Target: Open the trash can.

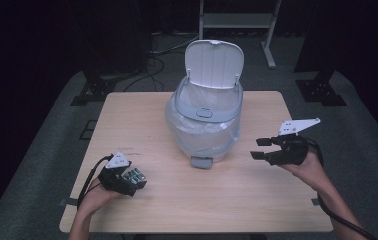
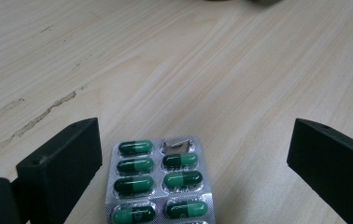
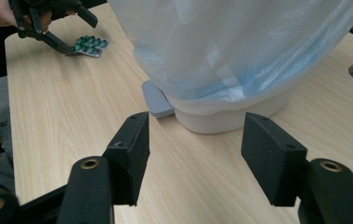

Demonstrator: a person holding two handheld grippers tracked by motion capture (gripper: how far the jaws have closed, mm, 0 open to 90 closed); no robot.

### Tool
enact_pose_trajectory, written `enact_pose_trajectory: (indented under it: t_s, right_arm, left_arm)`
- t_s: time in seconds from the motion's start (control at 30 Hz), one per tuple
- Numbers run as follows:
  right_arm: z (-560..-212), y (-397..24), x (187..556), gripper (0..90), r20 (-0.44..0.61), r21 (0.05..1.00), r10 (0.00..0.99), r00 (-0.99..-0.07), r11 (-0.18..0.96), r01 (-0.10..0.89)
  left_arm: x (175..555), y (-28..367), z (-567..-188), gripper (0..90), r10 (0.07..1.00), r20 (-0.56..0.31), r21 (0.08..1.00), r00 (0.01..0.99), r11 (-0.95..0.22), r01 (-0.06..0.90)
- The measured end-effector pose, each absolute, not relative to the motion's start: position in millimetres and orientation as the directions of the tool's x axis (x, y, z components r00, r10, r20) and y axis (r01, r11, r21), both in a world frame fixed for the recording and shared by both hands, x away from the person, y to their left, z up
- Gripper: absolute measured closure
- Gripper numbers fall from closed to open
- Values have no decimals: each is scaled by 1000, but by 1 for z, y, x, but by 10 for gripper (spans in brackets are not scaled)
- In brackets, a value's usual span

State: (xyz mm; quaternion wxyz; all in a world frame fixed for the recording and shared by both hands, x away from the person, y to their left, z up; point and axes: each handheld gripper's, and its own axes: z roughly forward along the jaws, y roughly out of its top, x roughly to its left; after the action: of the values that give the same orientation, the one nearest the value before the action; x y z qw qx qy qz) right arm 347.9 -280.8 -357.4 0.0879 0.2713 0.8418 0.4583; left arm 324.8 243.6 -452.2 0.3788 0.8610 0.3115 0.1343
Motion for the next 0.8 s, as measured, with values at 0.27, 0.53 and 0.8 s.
enact_pose_trajectory:
  t_s: [0.27,0.53,0.8]
  right_arm:
    - [-372,-284,343,390,106,826,539,-836,421,376]
    - [-394,-289,338,368,117,810,552,-826,428,401]
    - [-404,-290,335,350,124,809,556,-822,423,408]
  left_arm:
    - [323,247,-455,24,642,4,712,767,-540,449]
    - [326,252,-461,25,670,21,685,742,-550,478]
    - [326,255,-463,82,680,13,685,733,-540,489]
